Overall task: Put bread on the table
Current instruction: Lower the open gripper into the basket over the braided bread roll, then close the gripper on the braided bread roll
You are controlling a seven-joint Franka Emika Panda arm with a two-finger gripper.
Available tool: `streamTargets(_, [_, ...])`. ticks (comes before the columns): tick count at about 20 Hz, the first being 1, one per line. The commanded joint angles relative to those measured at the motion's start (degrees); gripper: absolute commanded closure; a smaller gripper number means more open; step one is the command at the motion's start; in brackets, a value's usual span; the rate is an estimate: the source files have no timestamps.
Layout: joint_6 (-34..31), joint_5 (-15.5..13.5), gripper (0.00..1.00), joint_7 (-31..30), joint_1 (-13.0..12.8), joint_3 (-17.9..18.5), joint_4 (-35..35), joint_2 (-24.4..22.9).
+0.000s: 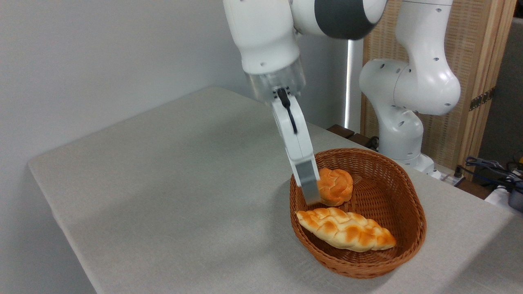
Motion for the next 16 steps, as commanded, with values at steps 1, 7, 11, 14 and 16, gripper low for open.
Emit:
streamTargets(1, [7.6,3.8,0.00,2.1,-0.7,0.6,-6.6,-0.6])
streamTargets(7, [12.9,9.0,0.00,6.0,-0.7,0.6,-9.5,0.3])
streamTargets(11, [13.0,9.6,0.00,6.1,-0.7,0.6,-10.6,0.5])
streamTargets(14, [13.0,9.6,0.12,6.2,-0.7,0.6,-11.2,0.5])
streamTargets(16, [12.8,9.6,0.45,6.2,-0.7,0.6,-11.3,0.5])
